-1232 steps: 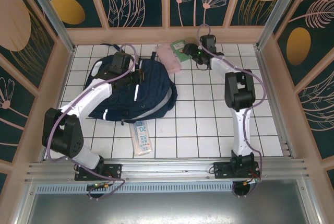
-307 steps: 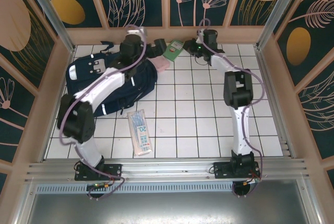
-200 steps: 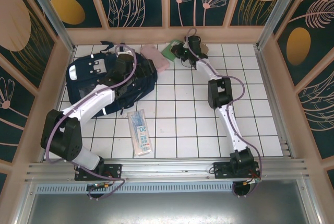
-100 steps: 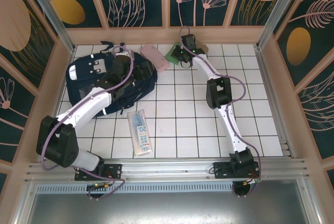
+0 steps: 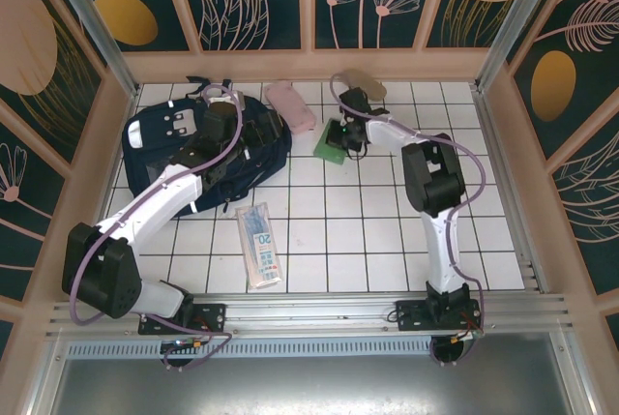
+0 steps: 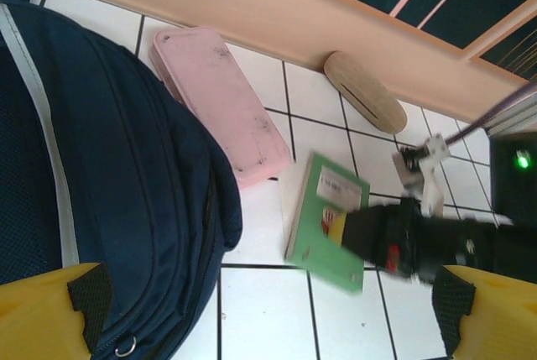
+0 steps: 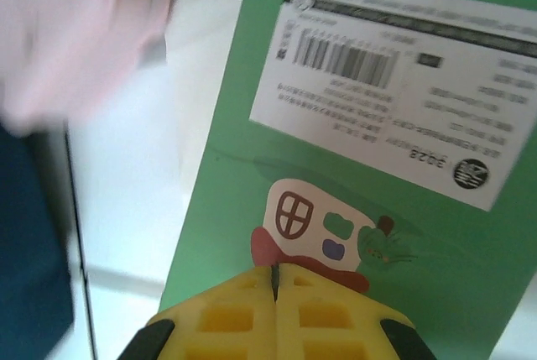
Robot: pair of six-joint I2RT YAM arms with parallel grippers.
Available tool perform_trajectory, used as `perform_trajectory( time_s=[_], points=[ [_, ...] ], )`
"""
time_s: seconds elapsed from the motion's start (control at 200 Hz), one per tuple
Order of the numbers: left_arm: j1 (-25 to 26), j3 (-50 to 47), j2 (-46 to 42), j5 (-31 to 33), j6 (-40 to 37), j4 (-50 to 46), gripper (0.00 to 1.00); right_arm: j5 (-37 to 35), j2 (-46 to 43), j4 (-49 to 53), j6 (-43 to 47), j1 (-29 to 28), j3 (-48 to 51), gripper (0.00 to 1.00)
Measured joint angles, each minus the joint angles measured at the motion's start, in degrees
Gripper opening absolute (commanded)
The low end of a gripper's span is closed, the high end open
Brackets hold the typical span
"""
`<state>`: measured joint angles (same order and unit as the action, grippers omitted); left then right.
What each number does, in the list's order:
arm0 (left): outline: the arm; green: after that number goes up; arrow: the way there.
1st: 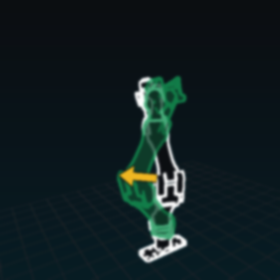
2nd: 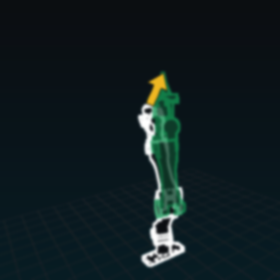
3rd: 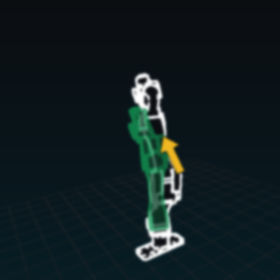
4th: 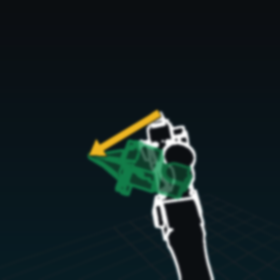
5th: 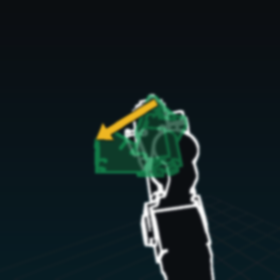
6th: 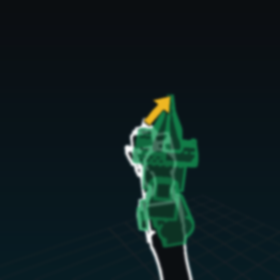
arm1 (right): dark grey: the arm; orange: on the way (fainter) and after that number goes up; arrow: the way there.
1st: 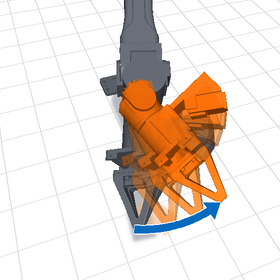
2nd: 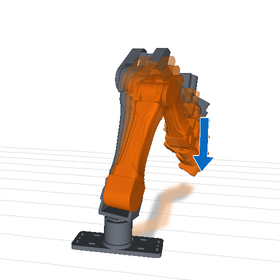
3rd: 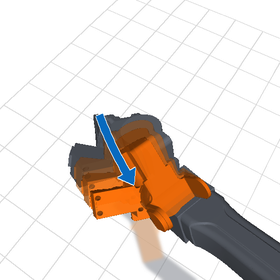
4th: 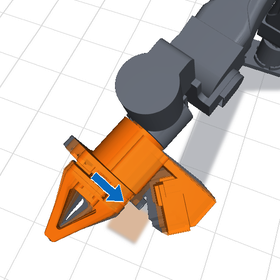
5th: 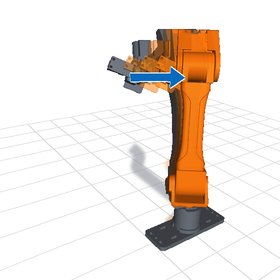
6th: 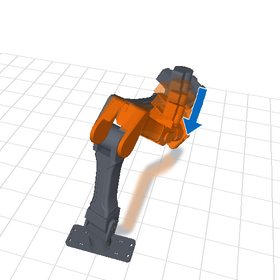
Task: Pack the student bag
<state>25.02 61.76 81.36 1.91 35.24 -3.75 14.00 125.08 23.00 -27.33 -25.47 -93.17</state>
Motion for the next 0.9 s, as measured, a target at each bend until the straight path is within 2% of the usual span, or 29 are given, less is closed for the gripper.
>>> perform_trajectory(
  time_s=[0.125,0.215,0.315,0.4,0.495,0.716,0.901],
  points=[
    [-0.24,-0.24,0.04,-2.73,0.57,0.28,0.98,2.16,-5.53,1.29,-0.68,-3.13,5.18,0.32],
    [-0.31,-0.31,1.09,-6.43,1.73,0.96,0.98,3.21,-8.11,0.59,-0.09,-0.92,5.14,0.36],
    [0.09,-0.96,3.74,-10.43,3.67,2.38,0.98,4.59,-8.0,-0.39,0.61,4.87,2.19,0.42],
    [1.44,-2.56,6.16,-12.87,5.44,3.63,0.98,5.9,-5.09,-0.59,1.86,9.4,-2.23,0.45],
    [3.08,-5.22,8.81,-15.47,8.11,5.77,0.99,8.72,-1.33,-1.31,3.28,11.63,-4.96,0.49],
    [3.61,-11.32,12.22,-18.86,14.36,9.11,0.99,15.76,4.26,-1.33,6.25,10.43,-4.96,0.5],
    [3.61,-11.72,16.02,-20.33,19.41,11.39,0.99,17.62,5.05,-1.68,7.58,8.98,-3.48,0.49]
  ],
)
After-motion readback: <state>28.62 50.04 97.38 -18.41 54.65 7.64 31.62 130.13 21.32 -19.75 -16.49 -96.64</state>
